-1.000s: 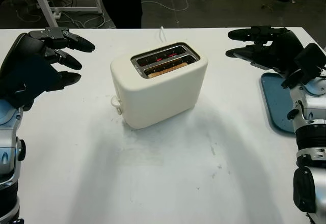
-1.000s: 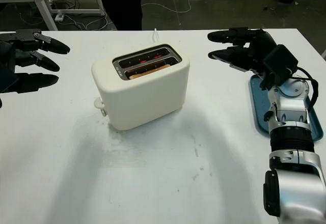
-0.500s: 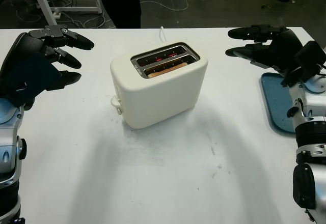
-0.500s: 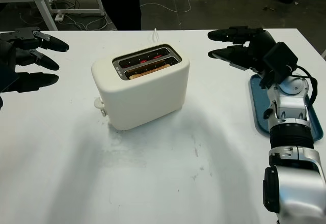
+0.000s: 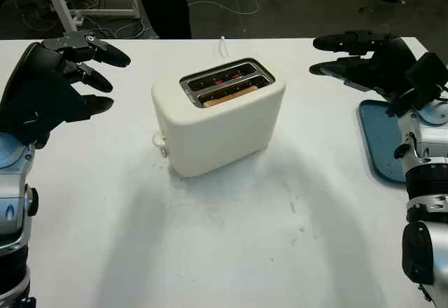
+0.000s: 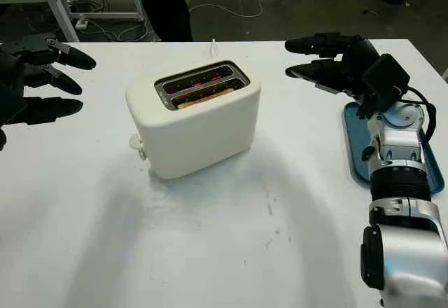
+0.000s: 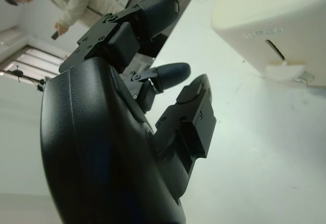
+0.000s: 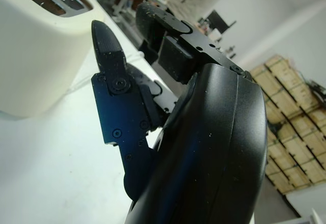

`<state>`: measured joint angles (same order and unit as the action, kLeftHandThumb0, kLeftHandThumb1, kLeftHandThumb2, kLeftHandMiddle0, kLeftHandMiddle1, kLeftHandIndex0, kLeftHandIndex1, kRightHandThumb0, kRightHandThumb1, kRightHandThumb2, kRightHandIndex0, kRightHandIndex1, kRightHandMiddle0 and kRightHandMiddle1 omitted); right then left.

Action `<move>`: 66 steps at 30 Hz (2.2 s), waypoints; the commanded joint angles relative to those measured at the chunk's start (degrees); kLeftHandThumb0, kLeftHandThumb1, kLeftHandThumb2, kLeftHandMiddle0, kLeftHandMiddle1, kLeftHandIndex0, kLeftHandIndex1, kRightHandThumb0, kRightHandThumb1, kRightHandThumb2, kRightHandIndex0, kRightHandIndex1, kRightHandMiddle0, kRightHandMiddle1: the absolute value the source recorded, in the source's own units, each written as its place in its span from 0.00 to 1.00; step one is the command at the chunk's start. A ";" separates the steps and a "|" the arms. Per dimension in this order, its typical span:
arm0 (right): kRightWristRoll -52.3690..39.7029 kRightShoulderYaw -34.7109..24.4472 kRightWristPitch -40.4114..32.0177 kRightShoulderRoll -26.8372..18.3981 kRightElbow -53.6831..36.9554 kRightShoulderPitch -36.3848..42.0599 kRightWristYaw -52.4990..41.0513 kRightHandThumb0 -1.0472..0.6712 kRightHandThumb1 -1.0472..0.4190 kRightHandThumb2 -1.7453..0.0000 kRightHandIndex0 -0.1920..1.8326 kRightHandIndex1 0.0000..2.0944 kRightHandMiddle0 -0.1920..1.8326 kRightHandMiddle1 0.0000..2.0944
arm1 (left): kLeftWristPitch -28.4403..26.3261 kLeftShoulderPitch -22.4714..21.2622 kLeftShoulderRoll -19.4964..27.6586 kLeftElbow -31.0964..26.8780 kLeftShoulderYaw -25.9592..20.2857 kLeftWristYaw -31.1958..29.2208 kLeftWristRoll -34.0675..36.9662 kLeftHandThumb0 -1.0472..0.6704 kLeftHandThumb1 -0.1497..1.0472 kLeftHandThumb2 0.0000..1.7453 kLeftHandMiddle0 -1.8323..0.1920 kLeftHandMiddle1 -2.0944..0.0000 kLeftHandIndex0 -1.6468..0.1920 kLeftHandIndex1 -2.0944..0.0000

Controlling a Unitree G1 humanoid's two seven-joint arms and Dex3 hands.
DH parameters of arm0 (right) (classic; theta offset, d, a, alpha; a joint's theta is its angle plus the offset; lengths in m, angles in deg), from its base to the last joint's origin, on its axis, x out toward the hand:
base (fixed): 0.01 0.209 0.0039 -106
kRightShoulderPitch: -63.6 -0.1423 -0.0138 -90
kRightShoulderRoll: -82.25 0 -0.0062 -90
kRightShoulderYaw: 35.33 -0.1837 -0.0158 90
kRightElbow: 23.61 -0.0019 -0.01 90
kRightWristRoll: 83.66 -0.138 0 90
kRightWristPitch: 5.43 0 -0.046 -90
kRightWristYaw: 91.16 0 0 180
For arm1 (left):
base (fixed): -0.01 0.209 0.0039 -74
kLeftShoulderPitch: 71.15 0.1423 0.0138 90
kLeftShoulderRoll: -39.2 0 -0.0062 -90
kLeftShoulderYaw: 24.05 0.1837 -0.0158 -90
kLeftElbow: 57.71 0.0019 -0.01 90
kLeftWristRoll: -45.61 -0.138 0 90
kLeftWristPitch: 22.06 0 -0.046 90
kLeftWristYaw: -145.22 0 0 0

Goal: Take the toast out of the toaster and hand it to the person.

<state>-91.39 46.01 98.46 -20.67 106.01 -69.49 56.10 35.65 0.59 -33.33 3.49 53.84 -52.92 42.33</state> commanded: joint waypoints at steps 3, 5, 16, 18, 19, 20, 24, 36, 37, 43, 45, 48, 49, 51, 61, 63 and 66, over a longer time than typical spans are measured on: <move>0.16 0.02 1.00 0.09 -0.83 -0.19 0.37 0.38 0.13 1.00 0.62 0.01 0.56 0.00 | 0.59 -0.38 -0.20 -0.07 -0.11 0.25 0.35 0.91 0.89 0.07 0.65 0.36 0.59 0.55; 0.30 0.05 1.12 0.02 -0.80 -0.12 0.47 0.38 0.13 1.00 0.62 0.00 0.55 0.00 | 0.63 -0.36 -0.32 -0.06 -0.09 0.35 0.35 0.92 0.89 0.07 0.65 0.36 0.59 0.55; -0.06 -0.03 3.15 0.08 1.01 -0.36 -0.69 0.39 0.12 1.00 0.62 0.00 0.55 0.00 | -1.53 0.12 0.15 -1.86 0.22 0.69 -0.46 0.92 0.89 0.09 0.67 0.38 0.61 0.55; -0.04 0.01 3.66 0.08 1.48 -0.47 -0.92 0.39 0.12 1.00 0.62 0.00 0.55 0.00 | -2.08 0.08 0.10 -2.13 0.19 0.78 -0.49 0.92 0.89 0.09 0.66 0.38 0.61 0.55; -0.20 -0.06 3.41 0.16 1.62 -0.51 -0.97 0.39 0.11 1.00 0.62 0.00 0.55 0.00 | -2.18 0.09 0.15 -2.17 0.22 0.79 -0.57 0.93 0.89 0.09 0.67 0.38 0.61 0.55; -0.24 -0.09 3.16 0.23 1.56 -0.49 -0.87 0.39 0.12 1.00 0.62 0.00 0.55 0.00 | -2.12 0.09 0.11 -2.16 0.15 0.77 -0.47 0.93 0.89 0.09 0.67 0.38 0.62 0.55; -0.50 -0.19 3.03 0.46 1.60 -0.52 -0.92 0.40 0.12 1.00 0.62 0.00 0.55 0.00 | -1.69 0.10 -0.37 -1.80 -0.46 0.66 0.38 0.93 0.89 0.10 0.66 0.38 0.62 0.54; -0.25 -0.21 2.62 0.36 1.00 -0.01 -0.17 0.39 0.13 1.00 0.62 0.00 0.55 0.00 | -0.74 -0.01 -0.34 -1.19 -0.41 0.38 0.68 0.92 0.89 0.09 0.65 0.36 0.62 0.52; -0.27 -0.21 2.66 0.32 0.98 0.02 -0.25 0.39 0.13 1.00 0.62 0.00 0.55 0.00 | -0.83 0.01 -0.33 -1.24 -0.42 0.37 0.67 0.92 0.89 0.09 0.66 0.36 0.62 0.52; -0.44 -0.28 3.04 0.27 1.41 0.04 -0.59 0.38 0.13 1.00 0.62 0.00 0.55 0.00 | -1.32 0.16 0.17 -1.65 -0.06 0.49 -0.14 0.92 0.89 0.08 0.66 0.37 0.62 0.52; -0.72 -0.39 2.90 0.35 1.39 0.08 -0.79 0.39 0.13 1.00 0.62 0.00 0.55 0.00 | -1.50 0.20 -0.09 -1.68 -0.27 0.51 0.16 0.92 0.89 0.08 0.66 0.37 0.63 0.52; -0.62 -0.35 3.25 0.31 1.61 0.05 -0.82 0.38 0.13 1.00 0.62 0.00 0.55 0.00 | -1.32 0.24 0.39 -1.80 0.11 0.43 -0.39 0.92 0.89 0.08 0.66 0.37 0.62 0.52; -0.55 -0.31 3.19 0.29 1.55 0.07 -0.72 0.38 0.13 1.00 0.62 0.00 0.55 0.00 | -1.50 0.21 0.56 -1.87 0.22 0.38 -0.55 0.92 0.89 0.07 0.66 0.37 0.62 0.52; -0.42 -0.25 3.00 0.20 1.36 0.15 -0.60 0.38 0.13 1.00 0.62 0.00 0.55 0.00 | -1.87 0.11 0.28 -1.96 0.16 0.49 -0.37 0.92 0.89 0.07 0.66 0.38 0.62 0.53; -0.53 -0.37 3.02 0.02 1.84 -0.01 -0.88 0.37 0.13 1.00 0.62 0.00 0.55 0.00 | -1.30 0.01 -0.68 -1.53 -0.16 0.70 0.52 0.92 0.89 0.09 0.65 0.37 0.63 0.52; -0.47 -0.32 2.96 -0.01 1.75 0.02 -0.86 0.37 0.13 1.00 0.62 0.00 0.55 0.00 | -1.24 -0.03 -0.68 -1.55 -0.09 0.72 0.37 0.92 0.89 0.09 0.66 0.36 0.63 0.52; -0.38 -0.24 2.98 0.03 1.39 0.14 -0.76 0.36 0.13 1.00 0.62 0.00 0.55 0.00 | -1.39 -0.07 -0.49 -1.74 0.10 0.66 0.06 0.92 0.89 0.08 0.66 0.36 0.64 0.52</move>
<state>-91.62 45.97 100.88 -20.66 107.56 -69.46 55.34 34.40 0.61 -33.76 2.14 53.80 -52.54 42.34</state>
